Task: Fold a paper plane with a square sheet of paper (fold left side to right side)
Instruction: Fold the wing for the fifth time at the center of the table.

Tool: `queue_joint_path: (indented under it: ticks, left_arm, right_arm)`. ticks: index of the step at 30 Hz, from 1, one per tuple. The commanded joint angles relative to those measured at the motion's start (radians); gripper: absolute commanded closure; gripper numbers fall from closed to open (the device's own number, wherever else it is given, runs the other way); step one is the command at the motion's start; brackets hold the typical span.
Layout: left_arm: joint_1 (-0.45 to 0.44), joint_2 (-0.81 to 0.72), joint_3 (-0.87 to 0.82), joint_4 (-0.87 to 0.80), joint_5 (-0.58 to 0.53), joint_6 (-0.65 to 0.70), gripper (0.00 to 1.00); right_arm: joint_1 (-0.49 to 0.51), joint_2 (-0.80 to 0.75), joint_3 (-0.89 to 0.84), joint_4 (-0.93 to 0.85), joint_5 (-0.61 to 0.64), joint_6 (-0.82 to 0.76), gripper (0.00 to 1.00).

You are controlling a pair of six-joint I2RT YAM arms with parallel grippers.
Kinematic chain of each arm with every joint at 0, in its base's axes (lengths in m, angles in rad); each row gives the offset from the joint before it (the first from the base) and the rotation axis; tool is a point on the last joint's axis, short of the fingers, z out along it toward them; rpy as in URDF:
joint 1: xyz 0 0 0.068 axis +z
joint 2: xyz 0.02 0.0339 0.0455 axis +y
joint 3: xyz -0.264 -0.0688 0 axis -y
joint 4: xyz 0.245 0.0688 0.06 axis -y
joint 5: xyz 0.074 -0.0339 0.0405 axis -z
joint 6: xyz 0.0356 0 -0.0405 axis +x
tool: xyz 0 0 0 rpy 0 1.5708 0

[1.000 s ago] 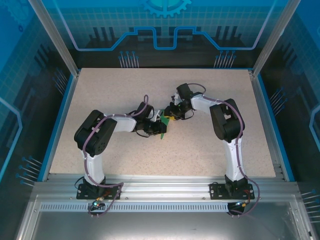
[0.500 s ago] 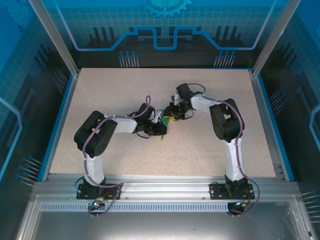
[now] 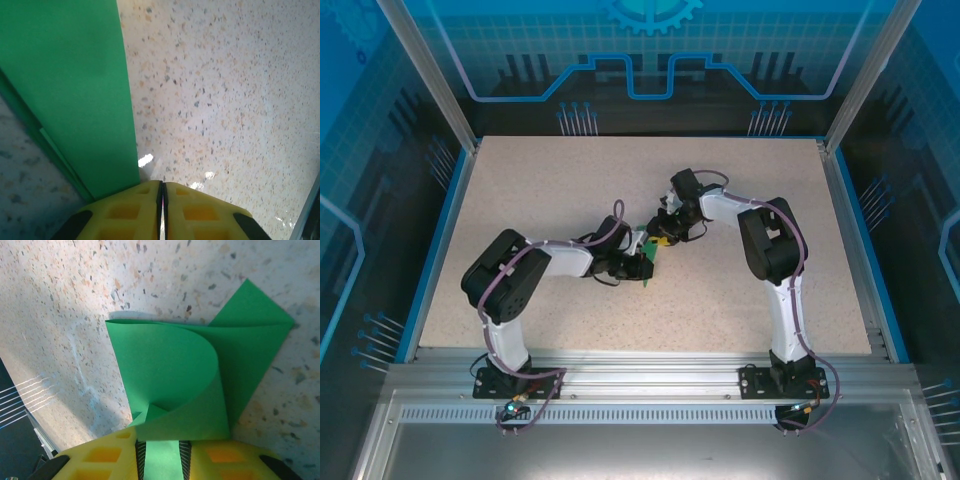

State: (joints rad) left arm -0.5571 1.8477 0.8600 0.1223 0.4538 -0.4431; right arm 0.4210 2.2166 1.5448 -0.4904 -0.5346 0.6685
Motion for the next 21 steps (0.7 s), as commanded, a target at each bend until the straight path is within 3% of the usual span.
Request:
queue_joint_path:
  ticks: [1,21]
  left_arm:
    - [-0.048,0.003,-0.077,-0.190,0.040,-0.012,0.86]
    - [-0.094,-0.069,-0.171,-0.180,0.023,-0.055,0.87]
  right_arm:
    - [-0.007,0.063,0.004,-0.008,0.097,-0.015,0.72]
    - [-0.006,0.087,0.021,-0.025,0.102,-0.017,0.72]
